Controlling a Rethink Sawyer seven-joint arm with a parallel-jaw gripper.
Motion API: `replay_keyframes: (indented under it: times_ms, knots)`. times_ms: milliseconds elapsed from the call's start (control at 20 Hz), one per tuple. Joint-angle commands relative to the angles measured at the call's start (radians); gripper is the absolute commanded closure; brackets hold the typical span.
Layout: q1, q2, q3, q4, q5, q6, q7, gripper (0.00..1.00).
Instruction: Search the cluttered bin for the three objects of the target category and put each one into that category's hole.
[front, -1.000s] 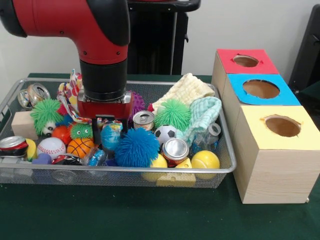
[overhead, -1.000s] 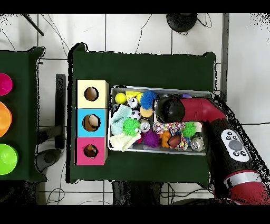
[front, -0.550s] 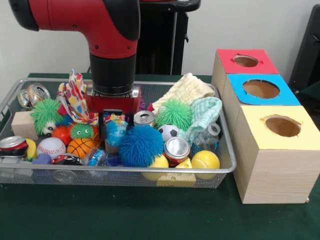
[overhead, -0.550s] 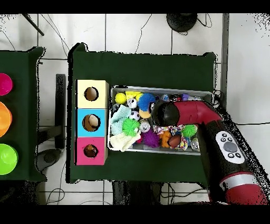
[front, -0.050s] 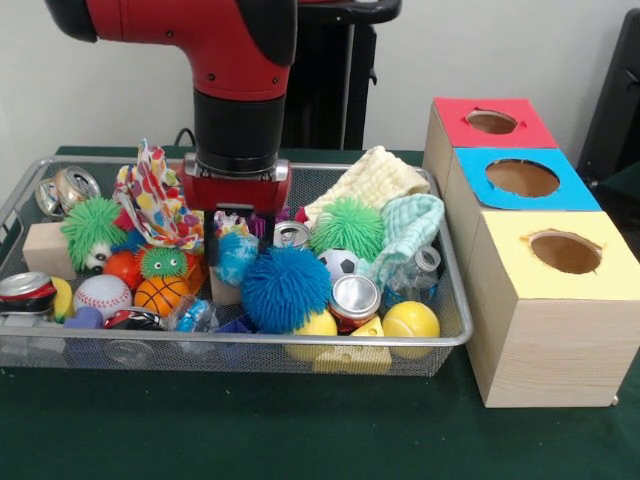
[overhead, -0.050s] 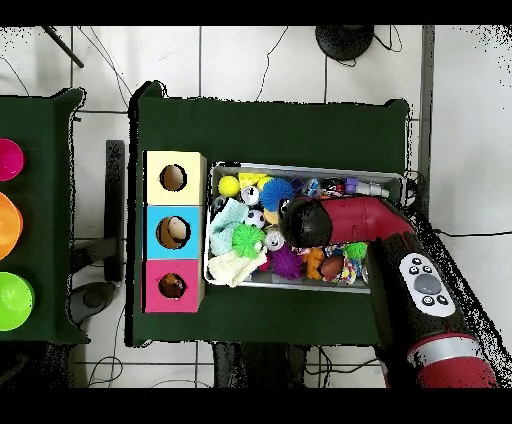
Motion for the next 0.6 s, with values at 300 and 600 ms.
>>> replay_keyframes:
  times_ms: [300,600]
  knots:
    - [0.058,-0.015,-0.086,0.181,0.026,-0.027,0.155,0.00]
    - [0.085,-0.026,-0.115,0.198,0.047,-0.045,0.171,0.00]
